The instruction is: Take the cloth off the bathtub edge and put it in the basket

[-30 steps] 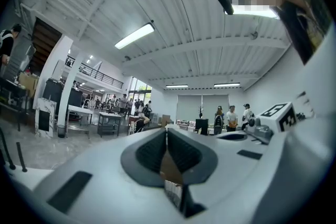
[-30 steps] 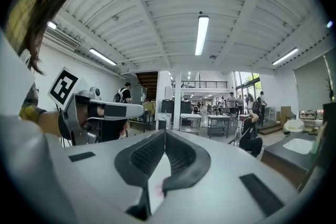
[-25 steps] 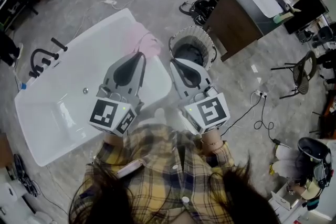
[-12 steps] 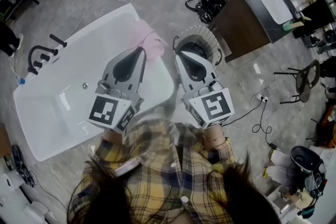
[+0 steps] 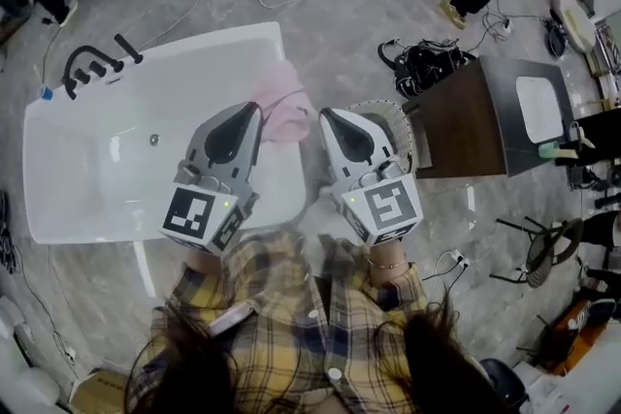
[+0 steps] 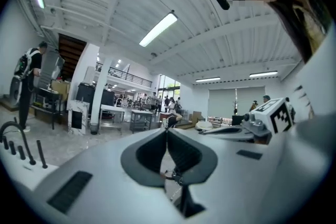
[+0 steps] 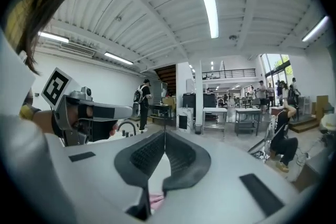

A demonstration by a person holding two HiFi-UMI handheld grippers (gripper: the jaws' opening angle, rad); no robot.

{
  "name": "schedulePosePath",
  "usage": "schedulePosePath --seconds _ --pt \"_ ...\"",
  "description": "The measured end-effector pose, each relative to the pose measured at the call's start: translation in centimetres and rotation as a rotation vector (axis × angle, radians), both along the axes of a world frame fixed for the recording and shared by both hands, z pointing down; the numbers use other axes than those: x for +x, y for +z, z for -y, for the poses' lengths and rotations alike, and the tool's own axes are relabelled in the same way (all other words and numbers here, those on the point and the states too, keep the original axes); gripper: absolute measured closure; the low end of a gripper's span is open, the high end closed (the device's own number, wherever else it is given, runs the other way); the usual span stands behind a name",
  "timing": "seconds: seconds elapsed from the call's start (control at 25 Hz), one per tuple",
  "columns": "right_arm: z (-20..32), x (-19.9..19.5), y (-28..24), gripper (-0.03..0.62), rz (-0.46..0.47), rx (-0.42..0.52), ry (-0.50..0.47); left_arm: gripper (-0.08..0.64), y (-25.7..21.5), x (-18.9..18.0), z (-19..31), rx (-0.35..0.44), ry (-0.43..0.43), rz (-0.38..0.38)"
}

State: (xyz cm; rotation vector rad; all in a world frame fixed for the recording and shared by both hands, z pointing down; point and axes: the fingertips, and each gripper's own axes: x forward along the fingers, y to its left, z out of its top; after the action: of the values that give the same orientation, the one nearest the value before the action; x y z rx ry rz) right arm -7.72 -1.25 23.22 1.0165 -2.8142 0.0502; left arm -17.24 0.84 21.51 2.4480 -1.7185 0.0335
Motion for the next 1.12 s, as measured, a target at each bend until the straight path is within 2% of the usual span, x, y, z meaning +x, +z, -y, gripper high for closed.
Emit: schedulePosePath --seconds 0.24,0.44,0.6,0.88,1.12 --pt "5.1 0.3 0.1 0.577 -0.014 -0.009 -0.197 0.537 1.1 1.1 3.2 -0.006 -0.182 -0.010" --pt "7.8 0.5 0.6 0.577 -0.023 -0.009 -0.342 0.537 1.8 2.5 4.8 -0.037 -0.302 -0.001" --pt "8.8 -0.3 0.6 0.577 -0.033 0.007 -0.439 0.538 2.4 3.0 5.3 -0.049 -0.370 0.034" --pt "10.0 -0.5 1.3 0.577 -0.040 0.024 -0.478 0.537 4.1 3.3 5.2 -0.091 -0.416 0.043" --pt "10.0 -1.8 2.4 0.577 -0.072 0.020 -0.473 0.537 5.1 1.7 5.1 -0.108 -0.395 0.052"
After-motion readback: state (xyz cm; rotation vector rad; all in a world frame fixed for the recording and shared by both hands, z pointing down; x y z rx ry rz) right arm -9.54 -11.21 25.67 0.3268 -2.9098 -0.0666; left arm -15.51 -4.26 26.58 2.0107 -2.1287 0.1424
